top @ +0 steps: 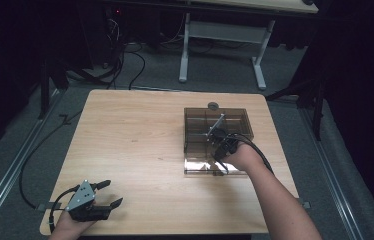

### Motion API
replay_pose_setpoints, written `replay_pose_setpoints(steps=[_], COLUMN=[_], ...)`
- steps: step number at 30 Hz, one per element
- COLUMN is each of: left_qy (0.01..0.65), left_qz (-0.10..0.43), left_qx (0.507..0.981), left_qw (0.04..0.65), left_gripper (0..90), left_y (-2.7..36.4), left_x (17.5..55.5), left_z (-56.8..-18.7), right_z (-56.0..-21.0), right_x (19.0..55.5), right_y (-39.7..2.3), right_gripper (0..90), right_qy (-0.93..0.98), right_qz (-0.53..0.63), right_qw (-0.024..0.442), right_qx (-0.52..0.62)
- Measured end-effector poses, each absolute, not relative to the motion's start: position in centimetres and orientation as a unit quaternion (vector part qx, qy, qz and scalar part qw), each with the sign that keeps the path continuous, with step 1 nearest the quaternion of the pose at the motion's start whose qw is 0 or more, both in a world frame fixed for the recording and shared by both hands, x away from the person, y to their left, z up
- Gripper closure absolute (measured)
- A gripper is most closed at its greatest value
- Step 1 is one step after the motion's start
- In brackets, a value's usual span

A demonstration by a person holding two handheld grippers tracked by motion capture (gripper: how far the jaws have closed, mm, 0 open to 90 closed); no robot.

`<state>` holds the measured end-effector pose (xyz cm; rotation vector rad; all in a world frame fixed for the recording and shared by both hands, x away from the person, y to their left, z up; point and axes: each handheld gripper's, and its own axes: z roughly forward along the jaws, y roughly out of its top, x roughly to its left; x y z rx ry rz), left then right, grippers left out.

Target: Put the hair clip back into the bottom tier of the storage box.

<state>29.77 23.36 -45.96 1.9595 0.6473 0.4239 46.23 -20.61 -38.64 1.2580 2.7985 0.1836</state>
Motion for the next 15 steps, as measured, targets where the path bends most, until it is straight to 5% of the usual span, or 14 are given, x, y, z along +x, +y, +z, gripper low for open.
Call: replay_pose_setpoints(steps=[15], left_qy=[0.268], left_qz=[0.177], left_qx=[0.806], left_qw=[0.497], left_gripper=[24.5], left_y=[23.36], left_x=[29.75], left_z=[-45.99], right_z=[-39.54], right_x=[45.80], right_y=[-19.88], right_gripper=[80.8], right_qy=[0.911], right_qz=[0.055], right_qw=[0.027], right_qx=[0.407])
